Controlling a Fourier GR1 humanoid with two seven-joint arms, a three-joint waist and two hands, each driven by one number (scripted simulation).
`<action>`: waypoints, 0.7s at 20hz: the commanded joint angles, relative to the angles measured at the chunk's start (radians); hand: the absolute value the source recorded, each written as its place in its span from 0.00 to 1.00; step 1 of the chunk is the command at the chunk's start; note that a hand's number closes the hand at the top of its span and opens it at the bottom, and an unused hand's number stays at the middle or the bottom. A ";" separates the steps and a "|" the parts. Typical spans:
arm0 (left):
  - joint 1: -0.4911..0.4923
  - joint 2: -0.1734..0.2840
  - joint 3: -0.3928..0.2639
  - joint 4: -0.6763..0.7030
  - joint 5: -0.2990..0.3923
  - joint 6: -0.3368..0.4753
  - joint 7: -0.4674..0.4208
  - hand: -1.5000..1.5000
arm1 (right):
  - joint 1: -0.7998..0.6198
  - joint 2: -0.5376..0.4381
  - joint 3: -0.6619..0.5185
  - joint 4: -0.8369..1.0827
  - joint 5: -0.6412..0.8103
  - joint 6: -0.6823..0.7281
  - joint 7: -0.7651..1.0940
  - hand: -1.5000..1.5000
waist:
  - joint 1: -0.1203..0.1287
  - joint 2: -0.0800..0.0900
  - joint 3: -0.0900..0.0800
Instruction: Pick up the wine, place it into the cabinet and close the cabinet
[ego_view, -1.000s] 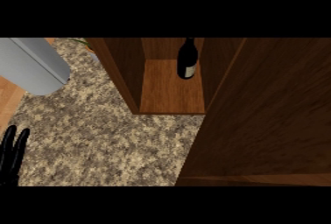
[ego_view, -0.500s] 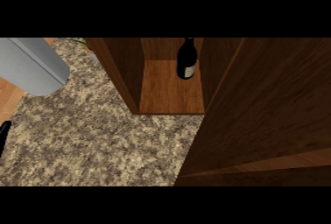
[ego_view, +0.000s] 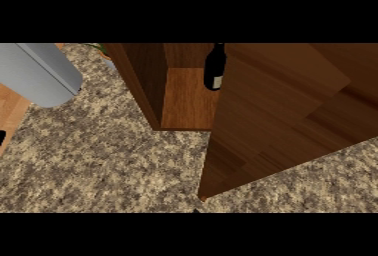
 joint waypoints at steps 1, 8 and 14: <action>-0.007 -0.009 0.005 -0.020 0.024 -0.016 0.039 0.00 | -0.171 0.132 0.120 0.128 0.062 -0.112 0.015 1.00 | 0.002 0.001 0.001; -0.031 -0.024 0.005 -0.003 0.017 -0.022 0.044 0.00 | -0.372 0.129 -0.001 0.207 -0.080 -0.200 0.059 1.00 | 0.031 0.006 -0.001; -0.078 -0.068 -0.040 -0.015 -0.019 0.025 0.056 0.00 | -0.594 0.132 -0.162 0.404 -0.241 -0.234 0.011 1.00 | 0.043 0.013 0.000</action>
